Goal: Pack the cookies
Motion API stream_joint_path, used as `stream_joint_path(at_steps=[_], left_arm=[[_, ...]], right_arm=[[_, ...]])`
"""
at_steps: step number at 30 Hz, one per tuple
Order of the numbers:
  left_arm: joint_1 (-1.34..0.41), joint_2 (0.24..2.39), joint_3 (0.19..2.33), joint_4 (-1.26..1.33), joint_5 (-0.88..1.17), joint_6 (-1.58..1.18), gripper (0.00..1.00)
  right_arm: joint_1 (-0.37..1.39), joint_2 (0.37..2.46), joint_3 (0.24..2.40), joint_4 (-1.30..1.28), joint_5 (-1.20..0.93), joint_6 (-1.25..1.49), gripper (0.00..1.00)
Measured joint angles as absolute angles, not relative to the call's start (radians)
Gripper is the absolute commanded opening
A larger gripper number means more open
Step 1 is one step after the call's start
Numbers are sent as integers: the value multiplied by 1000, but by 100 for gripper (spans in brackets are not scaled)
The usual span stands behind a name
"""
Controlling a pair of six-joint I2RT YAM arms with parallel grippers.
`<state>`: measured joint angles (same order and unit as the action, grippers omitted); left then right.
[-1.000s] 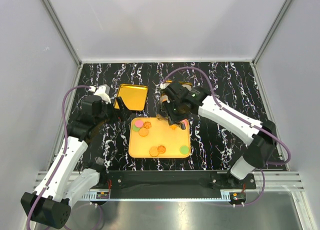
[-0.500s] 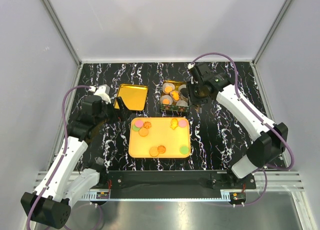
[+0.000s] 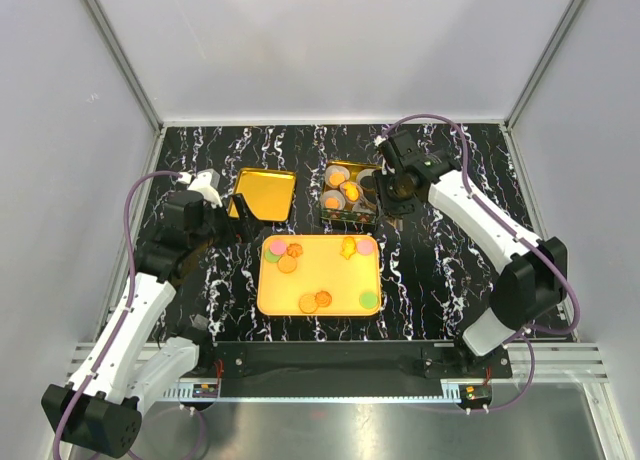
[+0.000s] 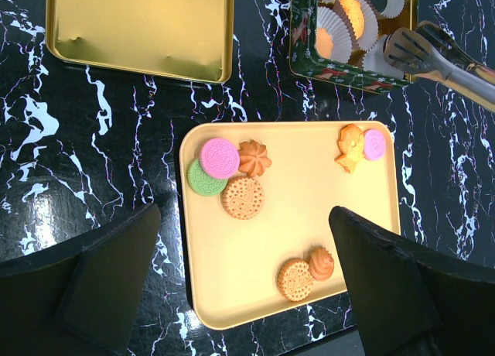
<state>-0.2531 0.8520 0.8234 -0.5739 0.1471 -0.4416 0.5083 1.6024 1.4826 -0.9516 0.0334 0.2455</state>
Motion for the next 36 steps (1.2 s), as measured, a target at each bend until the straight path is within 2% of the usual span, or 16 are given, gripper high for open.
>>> stream_joint_path(at_steps=[36], left_arm=[[-253,852,823,-574,147,-442,99]], right_arm=[[508,1602,1431,-920,33,246,49]])
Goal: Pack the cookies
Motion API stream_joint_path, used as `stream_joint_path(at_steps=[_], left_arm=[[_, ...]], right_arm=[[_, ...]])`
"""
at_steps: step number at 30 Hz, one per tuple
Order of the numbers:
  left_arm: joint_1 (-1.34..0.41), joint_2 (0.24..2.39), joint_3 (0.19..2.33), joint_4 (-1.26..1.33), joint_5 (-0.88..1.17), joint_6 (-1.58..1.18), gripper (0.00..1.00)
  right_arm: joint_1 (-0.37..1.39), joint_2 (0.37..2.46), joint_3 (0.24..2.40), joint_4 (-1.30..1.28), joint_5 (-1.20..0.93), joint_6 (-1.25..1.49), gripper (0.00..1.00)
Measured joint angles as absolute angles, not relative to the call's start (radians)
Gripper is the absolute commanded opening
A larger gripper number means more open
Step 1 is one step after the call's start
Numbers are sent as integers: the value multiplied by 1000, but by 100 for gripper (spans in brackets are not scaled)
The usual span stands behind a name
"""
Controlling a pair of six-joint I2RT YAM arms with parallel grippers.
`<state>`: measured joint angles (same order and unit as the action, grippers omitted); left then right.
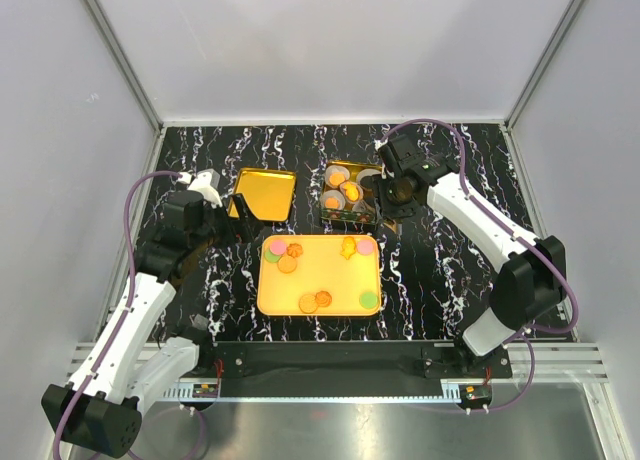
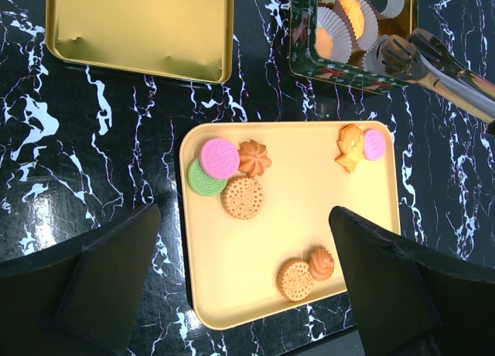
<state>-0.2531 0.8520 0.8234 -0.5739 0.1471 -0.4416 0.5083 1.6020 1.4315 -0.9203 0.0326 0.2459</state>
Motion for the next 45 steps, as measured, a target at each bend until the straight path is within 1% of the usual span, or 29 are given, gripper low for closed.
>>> stream_joint_path(at_steps=[2,11,19,24,30,35,41,45], left_arm=[[-253,852,823,-574,147,-442,99],[-253,852,823,-574,147,-442,99],[-253,852,823,-574,147,-442,99],[-253,852,823,-574,148,-442,99],[-253,853,823,-573,157,-442,99],[-253,862,817,-561,177,-442,99],[-253,871,805,-555,199,-443,99],[-256,873,802,-551,207,-443,99]], right_arm=[[508,1602,1431,-920,32,246,52],[508,1602,1431,-921,32,245,52],[508,1602,1438,-926,32,245,48],[489,1602,1482,-934,19,239,47],[353,1601,1549,-928,-25,239,47],[214,1600,1551,-886,-52,252,47],[84,1614,1449,-732,-68,292,49],[44,1676,1374,-637,-62,307,49]])
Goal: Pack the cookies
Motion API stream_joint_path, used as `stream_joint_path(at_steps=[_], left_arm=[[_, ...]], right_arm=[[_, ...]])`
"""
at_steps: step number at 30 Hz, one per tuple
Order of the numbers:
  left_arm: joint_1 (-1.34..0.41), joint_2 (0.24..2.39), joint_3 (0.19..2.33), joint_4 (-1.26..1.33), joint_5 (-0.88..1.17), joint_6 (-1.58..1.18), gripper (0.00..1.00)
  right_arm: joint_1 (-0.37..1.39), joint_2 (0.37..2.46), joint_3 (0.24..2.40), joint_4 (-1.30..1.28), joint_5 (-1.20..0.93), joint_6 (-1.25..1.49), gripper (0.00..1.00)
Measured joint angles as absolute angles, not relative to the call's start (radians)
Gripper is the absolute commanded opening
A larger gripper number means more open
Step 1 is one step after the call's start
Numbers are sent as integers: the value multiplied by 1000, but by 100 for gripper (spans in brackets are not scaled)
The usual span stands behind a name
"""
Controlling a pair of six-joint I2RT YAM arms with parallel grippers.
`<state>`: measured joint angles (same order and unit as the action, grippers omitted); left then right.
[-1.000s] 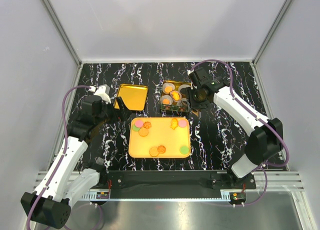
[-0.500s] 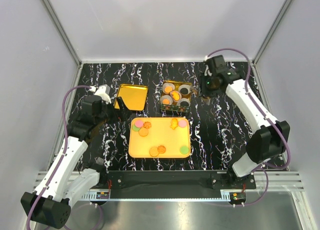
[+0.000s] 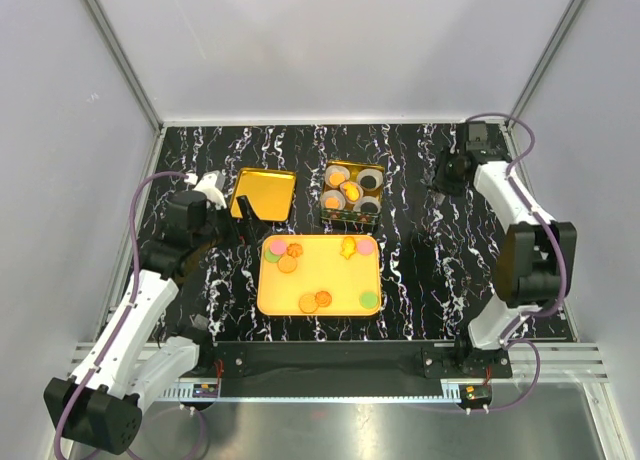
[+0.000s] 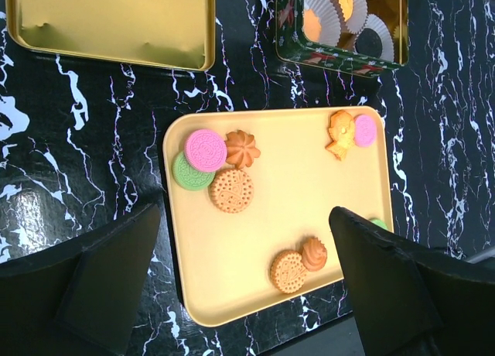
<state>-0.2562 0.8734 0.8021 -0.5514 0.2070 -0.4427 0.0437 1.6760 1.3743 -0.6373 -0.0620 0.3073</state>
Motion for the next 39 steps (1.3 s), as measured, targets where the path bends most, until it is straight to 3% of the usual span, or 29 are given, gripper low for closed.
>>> stream_joint_path(at_steps=[7,15,27,34,39], left_arm=[[-261,873,802,-551,210,-443,99],[-261,873,802,-551,209,-443,99],[-261,873,802,-551,206,-443,99],[-261,873,802,-551,206,-443,99],[-261,892,802,-551,201,-443,99]], right_arm=[[12,1828,1322,-540,-44,313,53],[10,1849,1300,-514,-43,314,68],[10,1879,1240,-513,-43,315,84],[10,1828,1180,-501,-39,324,87],[10,1672,1091,-490,-19,368,88]])
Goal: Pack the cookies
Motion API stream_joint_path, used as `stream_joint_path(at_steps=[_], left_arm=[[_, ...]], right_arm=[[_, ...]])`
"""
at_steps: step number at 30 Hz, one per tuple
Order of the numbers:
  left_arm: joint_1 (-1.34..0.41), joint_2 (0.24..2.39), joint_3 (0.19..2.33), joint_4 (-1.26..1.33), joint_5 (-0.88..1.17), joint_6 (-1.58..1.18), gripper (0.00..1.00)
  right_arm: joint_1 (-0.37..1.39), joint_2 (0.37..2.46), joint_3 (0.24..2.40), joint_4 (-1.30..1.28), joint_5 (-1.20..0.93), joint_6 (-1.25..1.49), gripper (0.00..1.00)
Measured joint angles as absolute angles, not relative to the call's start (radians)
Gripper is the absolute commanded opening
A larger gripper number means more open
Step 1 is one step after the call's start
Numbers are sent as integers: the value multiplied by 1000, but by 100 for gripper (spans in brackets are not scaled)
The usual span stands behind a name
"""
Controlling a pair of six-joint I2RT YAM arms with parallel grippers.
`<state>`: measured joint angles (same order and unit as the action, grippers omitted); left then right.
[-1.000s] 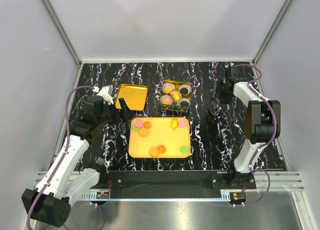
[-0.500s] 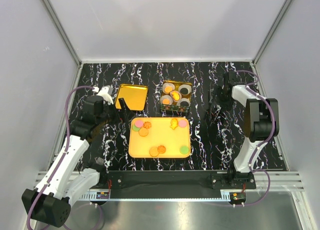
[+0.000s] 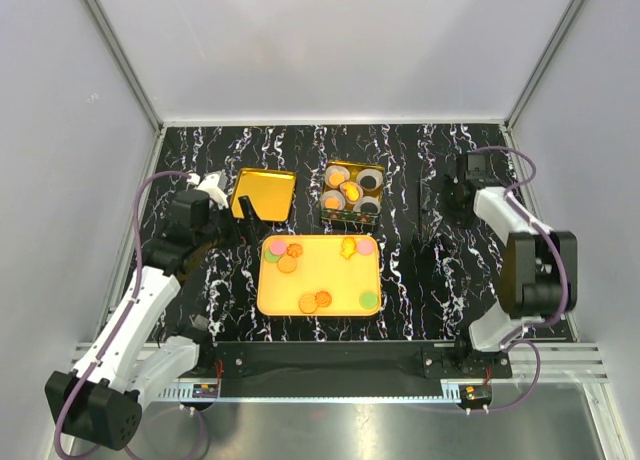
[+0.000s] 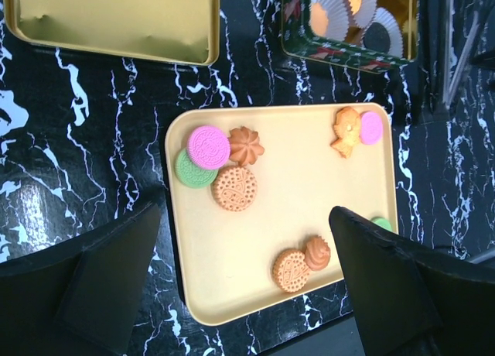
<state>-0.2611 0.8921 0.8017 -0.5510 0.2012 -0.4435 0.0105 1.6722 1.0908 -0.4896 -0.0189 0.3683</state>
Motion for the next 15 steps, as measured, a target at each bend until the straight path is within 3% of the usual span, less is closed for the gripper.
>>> stream_joint_path(at_steps=[9,15], left_arm=[[-268,1023,827,-564,128,-466,99],[-290,1255,1062,-597,-19,-482,99]], right_arm=[[178,1378,1081,-469,7,436,86],[275,1369,1123,-460,-46,450,86]])
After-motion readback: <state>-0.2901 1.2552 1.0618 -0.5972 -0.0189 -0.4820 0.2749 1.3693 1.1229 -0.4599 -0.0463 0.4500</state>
